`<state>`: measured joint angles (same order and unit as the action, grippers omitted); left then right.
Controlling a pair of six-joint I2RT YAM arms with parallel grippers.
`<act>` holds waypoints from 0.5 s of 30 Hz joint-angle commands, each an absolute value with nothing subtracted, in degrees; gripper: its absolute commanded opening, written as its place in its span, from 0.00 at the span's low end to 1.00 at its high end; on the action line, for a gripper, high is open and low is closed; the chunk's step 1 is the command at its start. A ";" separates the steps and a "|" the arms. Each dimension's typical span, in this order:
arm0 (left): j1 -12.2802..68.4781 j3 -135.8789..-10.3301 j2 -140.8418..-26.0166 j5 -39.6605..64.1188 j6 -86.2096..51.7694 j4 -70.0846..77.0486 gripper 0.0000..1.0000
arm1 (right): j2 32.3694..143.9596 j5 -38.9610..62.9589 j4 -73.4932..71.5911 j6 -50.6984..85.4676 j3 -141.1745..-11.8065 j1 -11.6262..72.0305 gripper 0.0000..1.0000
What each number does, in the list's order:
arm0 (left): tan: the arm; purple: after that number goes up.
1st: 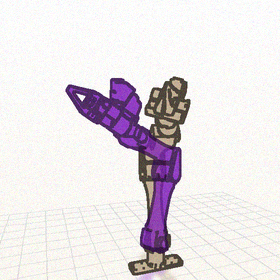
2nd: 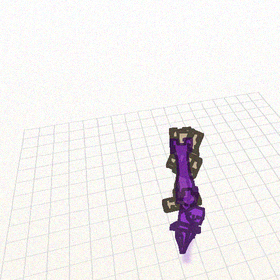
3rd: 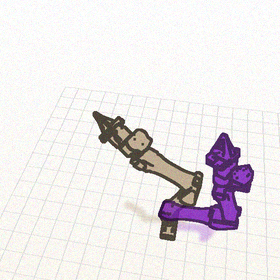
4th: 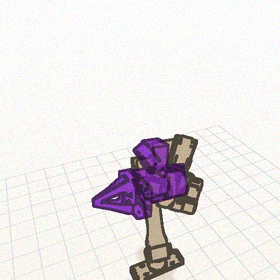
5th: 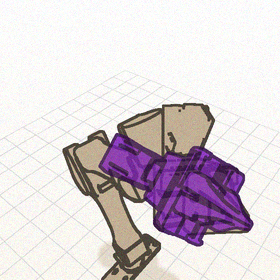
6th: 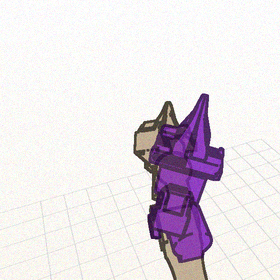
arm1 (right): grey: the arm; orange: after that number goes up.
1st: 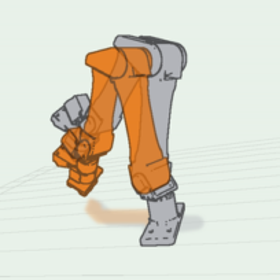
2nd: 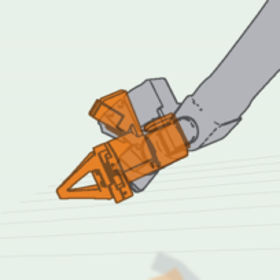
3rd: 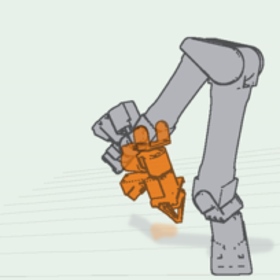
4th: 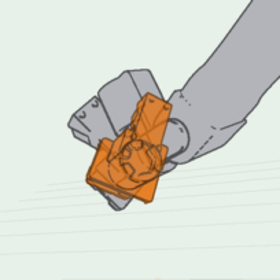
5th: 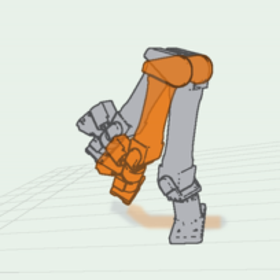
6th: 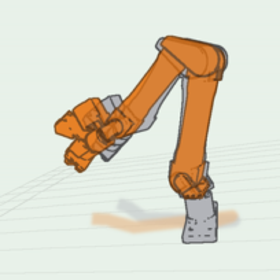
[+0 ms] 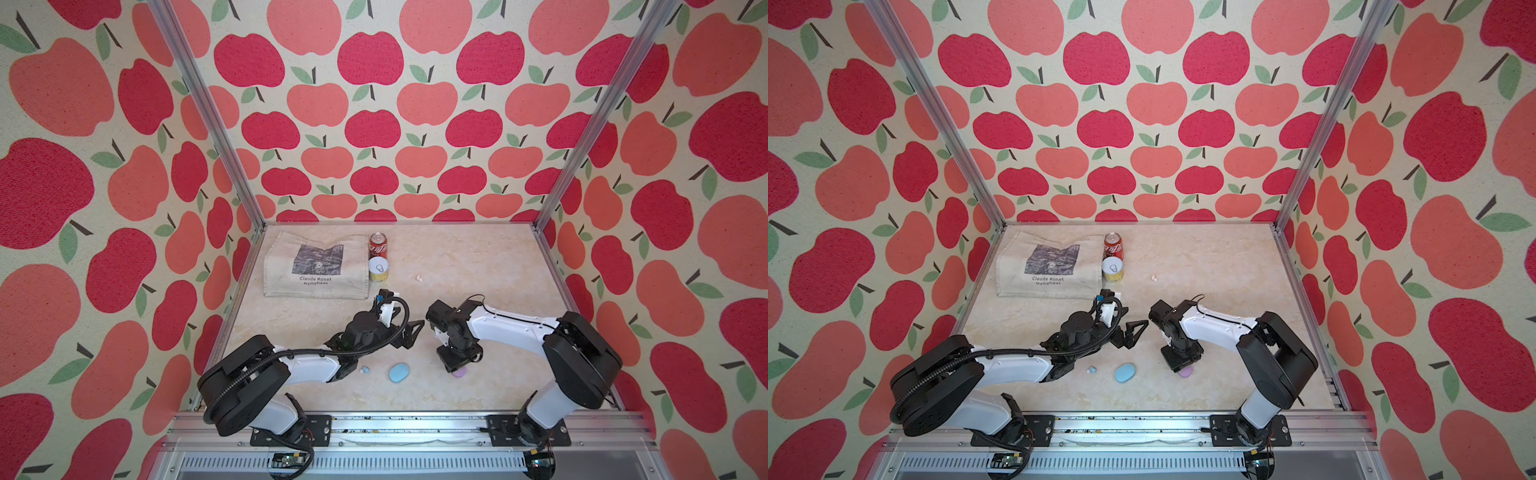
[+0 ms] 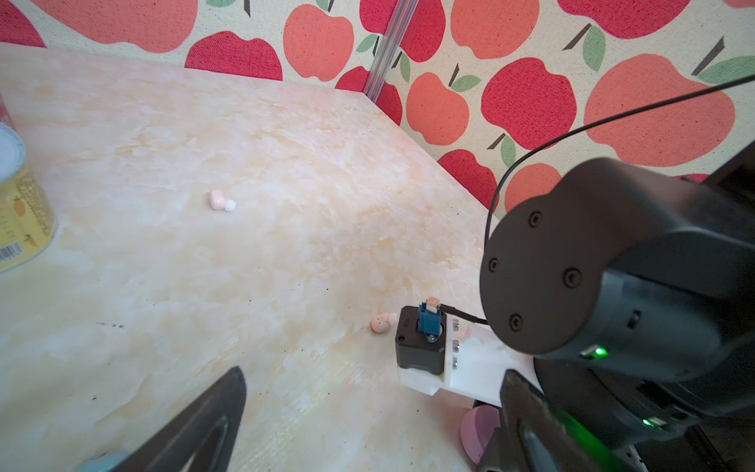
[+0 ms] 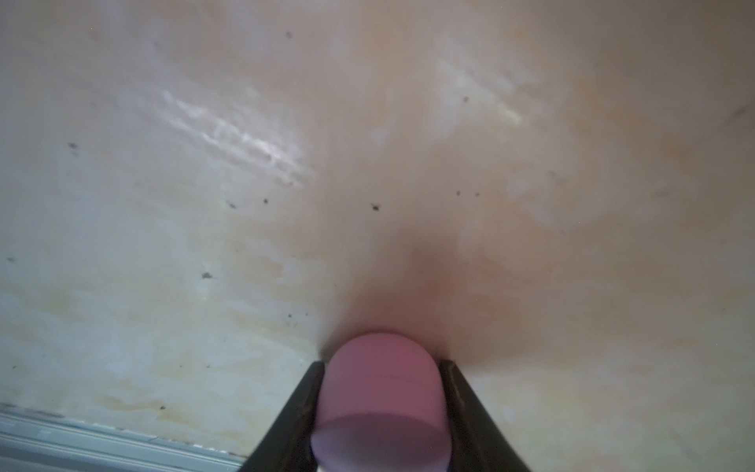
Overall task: Insert wireless bluetooth earbuds into charging case
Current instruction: Pick up the charging case from the center of the table.
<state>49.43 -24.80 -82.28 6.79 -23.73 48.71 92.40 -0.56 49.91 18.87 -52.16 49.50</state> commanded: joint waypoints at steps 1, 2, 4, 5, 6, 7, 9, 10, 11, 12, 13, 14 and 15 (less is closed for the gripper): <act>49.45 -24.39 -80.20 5.25 -24.37 50.32 0.99 | 88.47 -0.62 51.72 22.43 -51.87 49.77 0.33; 49.39 -24.26 -79.85 4.34 -24.79 50.07 0.99 | 87.19 -0.49 51.69 22.89 -52.23 49.52 0.33; 49.06 -24.09 -79.20 3.11 -26.11 49.27 0.99 | 84.60 -0.04 51.89 23.20 -53.35 48.00 0.33; 48.80 -24.15 -78.90 2.45 -26.91 48.63 0.99 | 83.41 0.37 52.37 23.14 -54.02 46.27 0.33; 48.56 -24.46 -78.73 1.97 -27.95 47.32 0.99 | 82.01 1.08 52.82 22.64 -54.79 44.03 0.33; 48.14 -24.81 -78.54 2.46 -28.73 46.15 0.99 | 81.12 1.67 53.28 21.98 -55.43 41.70 0.33; 47.62 -25.00 -78.88 4.45 -28.87 46.74 0.99 | 79.29 3.33 54.25 19.72 -56.69 35.14 0.33; 47.45 -24.61 -79.49 5.51 -28.39 48.60 0.99 | 78.76 3.74 54.64 18.48 -57.09 32.08 0.33; 47.39 -24.02 -80.35 6.60 -27.90 51.67 0.99 | 78.43 4.14 54.90 16.79 -57.43 28.39 0.33; 47.24 -23.44 -81.33 7.59 -27.69 54.52 0.99 | 78.43 4.07 55.19 15.07 -57.97 24.94 0.33; 46.96 -23.00 -82.14 8.51 -27.69 56.60 0.99 | 78.75 3.41 55.52 13.34 -58.45 22.28 0.33; 46.57 -22.69 -83.03 9.53 -27.52 58.60 0.99 | 79.39 1.63 55.86 11.96 -59.19 19.78 0.33; 46.27 -22.68 -83.80 10.00 -27.43 59.53 0.99 | 80.22 1.34 55.47 10.36 -59.78 17.27 0.33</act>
<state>47.03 -23.86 -81.65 6.63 -27.55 53.10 79.31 2.42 52.36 16.27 -58.06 21.65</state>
